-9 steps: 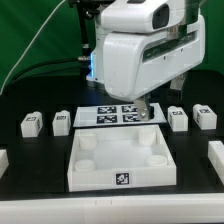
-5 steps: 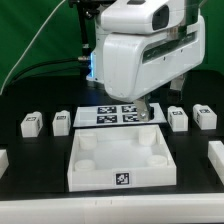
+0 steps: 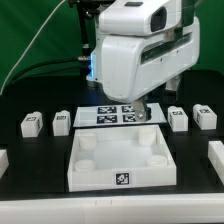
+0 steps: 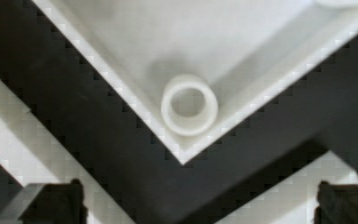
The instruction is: Assemble one leg
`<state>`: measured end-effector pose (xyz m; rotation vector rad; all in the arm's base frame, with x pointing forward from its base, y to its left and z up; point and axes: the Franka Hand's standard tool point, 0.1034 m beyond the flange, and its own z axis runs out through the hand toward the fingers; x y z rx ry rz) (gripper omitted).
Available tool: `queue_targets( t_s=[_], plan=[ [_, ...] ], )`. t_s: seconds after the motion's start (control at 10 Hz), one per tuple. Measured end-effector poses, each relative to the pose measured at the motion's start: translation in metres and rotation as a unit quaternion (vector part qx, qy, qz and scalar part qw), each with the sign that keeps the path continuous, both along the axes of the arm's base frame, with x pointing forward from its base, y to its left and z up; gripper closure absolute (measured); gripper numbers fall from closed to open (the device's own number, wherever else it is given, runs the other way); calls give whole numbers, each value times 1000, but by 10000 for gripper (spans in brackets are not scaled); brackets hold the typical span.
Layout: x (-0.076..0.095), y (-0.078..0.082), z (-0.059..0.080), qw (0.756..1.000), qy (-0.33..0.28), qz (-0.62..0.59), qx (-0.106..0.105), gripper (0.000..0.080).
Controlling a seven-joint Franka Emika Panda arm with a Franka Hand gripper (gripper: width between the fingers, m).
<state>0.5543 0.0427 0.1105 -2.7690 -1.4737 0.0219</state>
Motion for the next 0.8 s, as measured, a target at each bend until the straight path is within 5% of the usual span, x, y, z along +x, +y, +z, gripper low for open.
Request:
queue_targets(
  t_s=[0.4, 0.8],
  plan=[
    [-24, -36, -14, 996, 7, 91, 0, 150],
    [-24, -35, -14, 996, 7, 90, 0, 150]
  ],
)
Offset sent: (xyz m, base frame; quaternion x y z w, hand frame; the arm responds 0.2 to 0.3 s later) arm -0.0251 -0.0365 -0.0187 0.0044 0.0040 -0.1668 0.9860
